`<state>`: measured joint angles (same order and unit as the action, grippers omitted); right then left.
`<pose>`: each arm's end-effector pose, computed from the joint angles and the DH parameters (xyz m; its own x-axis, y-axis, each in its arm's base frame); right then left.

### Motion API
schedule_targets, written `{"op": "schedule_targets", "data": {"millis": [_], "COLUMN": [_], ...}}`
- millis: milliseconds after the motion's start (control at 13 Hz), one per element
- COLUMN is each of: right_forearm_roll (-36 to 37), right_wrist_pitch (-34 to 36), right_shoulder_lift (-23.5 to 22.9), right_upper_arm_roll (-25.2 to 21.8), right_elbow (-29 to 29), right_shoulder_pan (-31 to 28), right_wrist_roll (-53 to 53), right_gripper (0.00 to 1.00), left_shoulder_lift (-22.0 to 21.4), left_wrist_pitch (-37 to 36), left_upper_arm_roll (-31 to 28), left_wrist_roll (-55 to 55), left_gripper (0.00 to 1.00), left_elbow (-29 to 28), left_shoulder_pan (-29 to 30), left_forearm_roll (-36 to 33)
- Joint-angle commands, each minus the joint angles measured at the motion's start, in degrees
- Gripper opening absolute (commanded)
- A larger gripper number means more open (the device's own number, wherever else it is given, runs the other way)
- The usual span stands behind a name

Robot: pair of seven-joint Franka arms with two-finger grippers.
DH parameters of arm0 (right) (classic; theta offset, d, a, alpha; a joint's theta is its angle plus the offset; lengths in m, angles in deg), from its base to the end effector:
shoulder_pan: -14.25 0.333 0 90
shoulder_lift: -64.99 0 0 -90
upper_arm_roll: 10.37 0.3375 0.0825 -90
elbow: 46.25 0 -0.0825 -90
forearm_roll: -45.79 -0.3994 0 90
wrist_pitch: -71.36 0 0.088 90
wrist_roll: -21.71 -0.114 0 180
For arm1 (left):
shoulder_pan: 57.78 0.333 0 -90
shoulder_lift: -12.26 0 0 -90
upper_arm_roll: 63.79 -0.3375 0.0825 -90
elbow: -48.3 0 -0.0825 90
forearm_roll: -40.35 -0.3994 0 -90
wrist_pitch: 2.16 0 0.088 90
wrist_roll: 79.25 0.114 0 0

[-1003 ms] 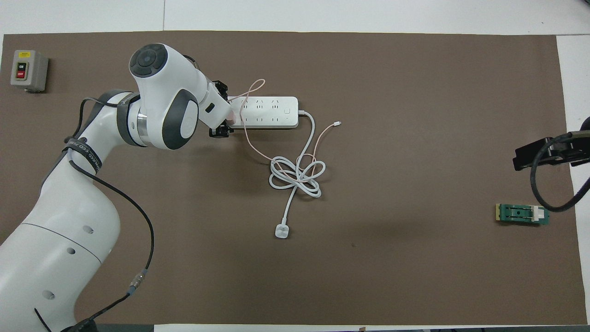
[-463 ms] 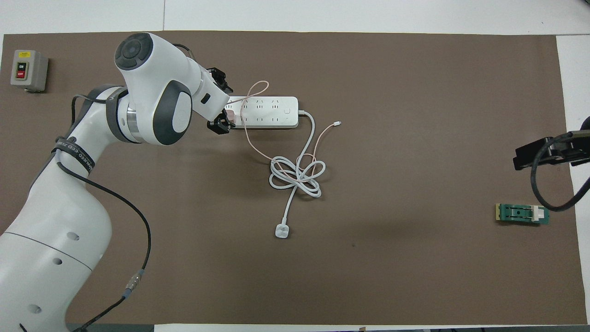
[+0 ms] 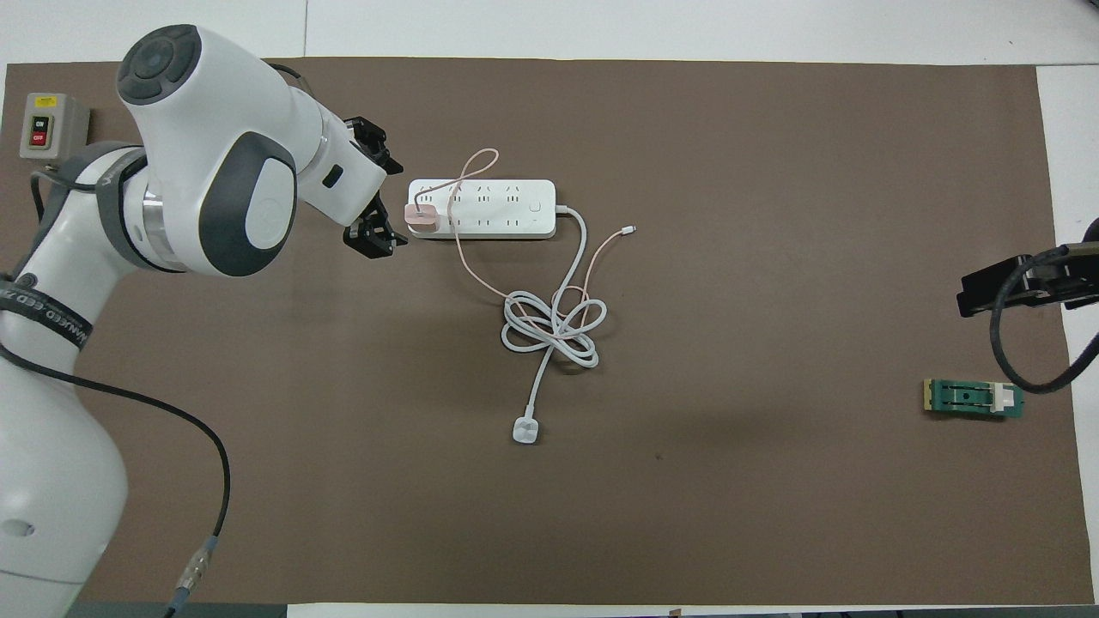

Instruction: Plug charger into power strip

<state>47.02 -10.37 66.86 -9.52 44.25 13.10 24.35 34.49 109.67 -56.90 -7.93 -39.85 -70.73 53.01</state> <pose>0.5424 -0.0054 0.6413 0.9919 0.0377 -0.1210 0.0400 -0.9991 0.0164 0.6554 -0.2415 0.4448 0.0749 -0.9675 0.2416 -0.9960 -0.0608 0.0652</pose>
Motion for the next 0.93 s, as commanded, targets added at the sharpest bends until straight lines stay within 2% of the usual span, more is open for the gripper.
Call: {"op": "schedule_targets", "data": {"millis": [0,463,617,848], "right_forearm_roll": [-0.96,-0.96,-0.96,-0.96], "right_wrist_pitch": [-0.98,-0.98,-0.98,-0.98], "right_shoulder_lift": [0.85,0.85,0.85,0.85], "right_upper_arm_roll": [0.47,0.47,0.47,0.47], "right_elbow": [0.82,0.82,0.82,0.82], "right_shoulder_pan": [-0.96,-0.96,-0.96,-0.96], "right_wrist_roll": [-0.27,-0.36,-0.27,-0.18], "right_gripper": [1.0,1.0,1.0,1.0], "left_shoulder_lift": [-6.05,-8.87,-10.18,-11.24], "left_wrist_pitch": [-3.63,-7.49,-9.43,-7.51], "left_upper_arm_roll": [0.05,-0.3,-0.83,-0.66], "left_wrist_roll": [-6.71,-7.69,-17.21,-42.77], "left_gripper": [1.0,1.0,1.0,1.0], "left_elbow": [-4.67,-2.64,-2.64,-2.47], "left_shoulder_pan": [3.01,11.96,12.51,11.98], "left_forearm_roll": [1.05,0.52,-2.79,-11.84]}}
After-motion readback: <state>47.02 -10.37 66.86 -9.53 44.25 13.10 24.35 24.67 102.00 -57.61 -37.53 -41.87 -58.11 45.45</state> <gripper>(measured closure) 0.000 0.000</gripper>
